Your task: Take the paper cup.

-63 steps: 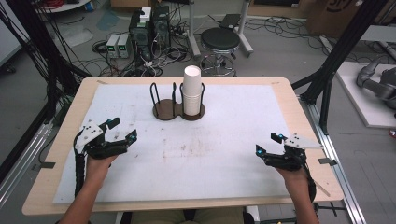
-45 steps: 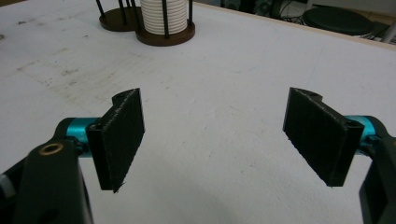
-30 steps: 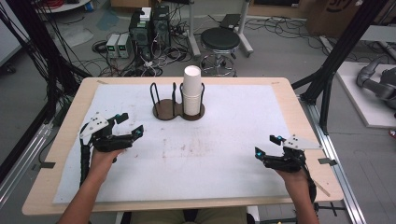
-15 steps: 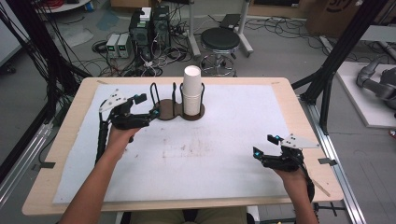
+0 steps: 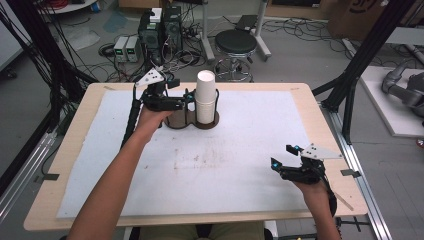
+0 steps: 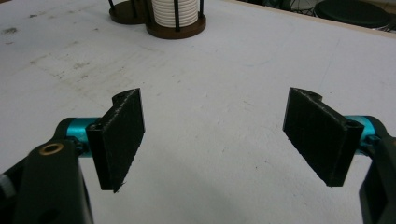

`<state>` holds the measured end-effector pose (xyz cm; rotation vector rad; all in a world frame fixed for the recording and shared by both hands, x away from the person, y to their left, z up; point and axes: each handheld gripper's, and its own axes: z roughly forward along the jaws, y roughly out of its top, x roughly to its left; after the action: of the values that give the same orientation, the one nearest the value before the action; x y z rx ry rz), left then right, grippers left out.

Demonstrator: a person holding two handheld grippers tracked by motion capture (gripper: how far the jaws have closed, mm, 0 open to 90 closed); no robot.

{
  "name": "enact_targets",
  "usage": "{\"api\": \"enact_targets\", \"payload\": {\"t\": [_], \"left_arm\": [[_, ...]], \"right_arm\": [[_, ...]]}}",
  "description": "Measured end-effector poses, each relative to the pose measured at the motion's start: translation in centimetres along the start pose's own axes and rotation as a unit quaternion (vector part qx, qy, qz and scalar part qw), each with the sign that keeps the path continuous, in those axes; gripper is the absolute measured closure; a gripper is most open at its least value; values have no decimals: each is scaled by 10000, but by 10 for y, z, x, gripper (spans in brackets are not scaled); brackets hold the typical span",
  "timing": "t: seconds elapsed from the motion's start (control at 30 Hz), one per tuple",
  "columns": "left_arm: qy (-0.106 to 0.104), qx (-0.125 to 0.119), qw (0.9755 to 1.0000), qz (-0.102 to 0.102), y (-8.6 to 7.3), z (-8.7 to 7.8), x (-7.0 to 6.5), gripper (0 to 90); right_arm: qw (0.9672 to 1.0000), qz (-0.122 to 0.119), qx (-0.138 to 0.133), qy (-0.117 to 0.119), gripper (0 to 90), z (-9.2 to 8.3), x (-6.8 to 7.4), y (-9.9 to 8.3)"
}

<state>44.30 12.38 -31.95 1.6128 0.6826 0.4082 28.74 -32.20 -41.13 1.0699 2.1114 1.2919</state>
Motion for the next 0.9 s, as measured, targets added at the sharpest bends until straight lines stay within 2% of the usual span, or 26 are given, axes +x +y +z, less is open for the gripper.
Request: {"api": "enact_targets", "payload": {"t": [0.07, 0.1, 0.23, 0.3, 0.4, 0.47, 0.57, 0.6, 0.63, 0.67, 0.7, 0.73, 0.77, 0.87, 0.9], "left_arm": [[41, -6, 10000, 87, 4, 6, -1, 151], [48, -72, 9999, 64, 7, 11, 0, 151], [173, 22, 9998, 55, 12, 22, 3, 151], [201, -11, 9998, 46, 14, 28, 5, 151], [313, 187, 9993, 29, 16, 43, 8, 151], [319, 230, 9992, 51, 17, 47, 8, 151], [354, 272, 9990, 26, 15, 57, 8, 151], [367, 352, 9987, 24, 11, 64, 7, 151], [367, 352, 9987, 24, 11, 64, 7, 153], [442, 483, 9978, 91, 7, 71, 6, 161], [525, 518, 9972, 72, 5, 74, 6, 176], [525, 518, 9972, 72, 5, 74, 6, 189], [636, 494, 9967, 54, 3, 77, 6, 200], [618, 507, 9968, 8, 0, 84, 5, 226], [643, 546, 9964, 55, -1, 85, 4, 240]], "right_arm": [[10000, 35, -7, 0, 211, 0, 0, -1], [10000, 12, -8, 4, 211, 0, -1, -1], [10000, 14, 4, 30, 211, 0, 0, -1], [10000, 2, -4, 23, 211, 0, -1, 0], [10000, 46, -3, 39, 211, -1, -1, -1], [10000, 57, -12, 52, 211, -1, -1, -1], [10000, 49, -14, 58, 211, -1, -2, -1], [10000, 70, -13, 63, 211, -1, -1, -1], [10000, 70, -13, 63, 211, -1, -1, -1], [9999, 78, -12, 69, 211, 0, -1, -1], [9999, 87, -14, 75, 211, 0, -1, -1], [9999, 85, -10, 85, 211, 0, -1, -1], [9999, 43, -14, 90, 211, 0, -2, -1], [9999, 91, 10, 116, 211, 0, -2, -2], [9999, 76, -2, 116, 211, 1, -2, -2]]}}
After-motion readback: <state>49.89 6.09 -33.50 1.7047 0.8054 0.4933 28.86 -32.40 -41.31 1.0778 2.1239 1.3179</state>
